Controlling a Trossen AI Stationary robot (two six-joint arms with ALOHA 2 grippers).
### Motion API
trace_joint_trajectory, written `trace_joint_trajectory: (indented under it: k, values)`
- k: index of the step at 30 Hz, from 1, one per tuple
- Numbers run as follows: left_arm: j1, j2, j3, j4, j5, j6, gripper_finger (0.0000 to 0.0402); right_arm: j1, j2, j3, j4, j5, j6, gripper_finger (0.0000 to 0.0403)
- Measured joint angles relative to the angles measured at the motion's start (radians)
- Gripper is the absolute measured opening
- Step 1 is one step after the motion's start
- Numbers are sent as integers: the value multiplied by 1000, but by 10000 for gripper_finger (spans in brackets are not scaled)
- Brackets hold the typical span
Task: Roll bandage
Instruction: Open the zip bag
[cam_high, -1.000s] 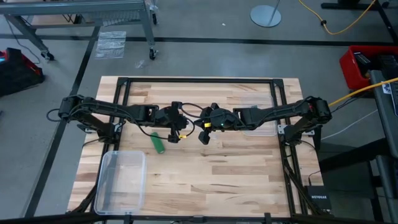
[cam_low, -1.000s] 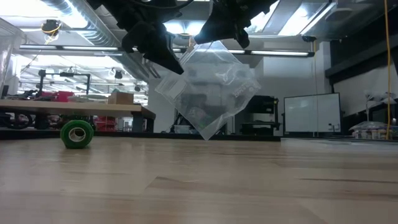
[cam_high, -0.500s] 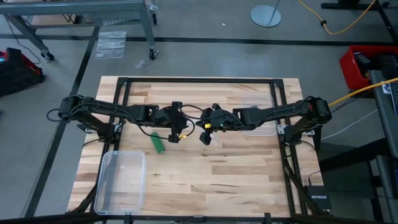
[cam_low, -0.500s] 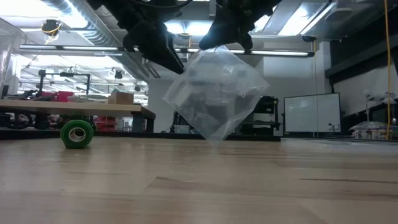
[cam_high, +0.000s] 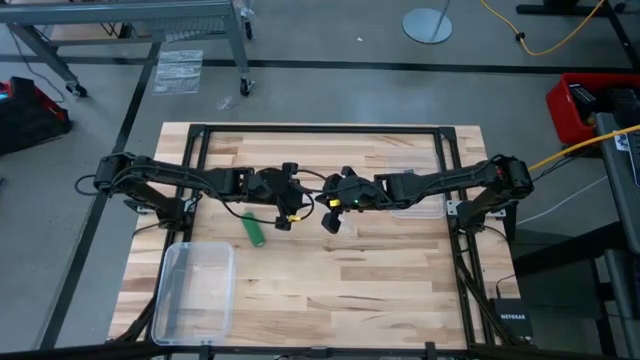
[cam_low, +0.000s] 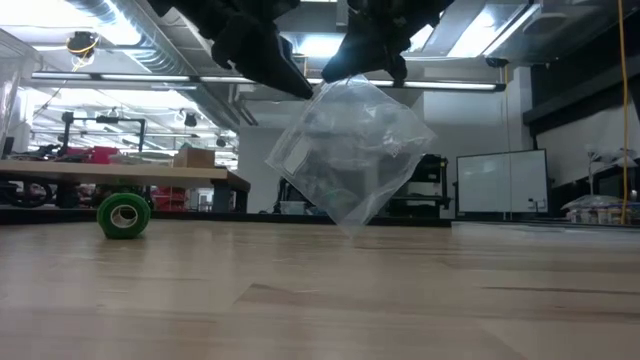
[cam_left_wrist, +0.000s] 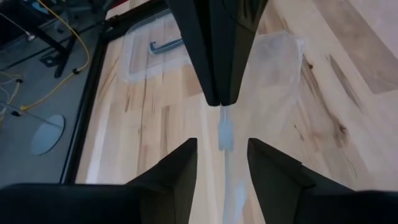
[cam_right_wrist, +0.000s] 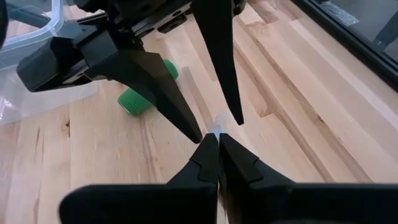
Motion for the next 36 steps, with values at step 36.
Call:
trace_joint_trajectory:
  k: [36]
  values:
    - [0, -1, 1, 59, 77, 3, 6, 0, 0, -2, 34, -28, -5, 1]
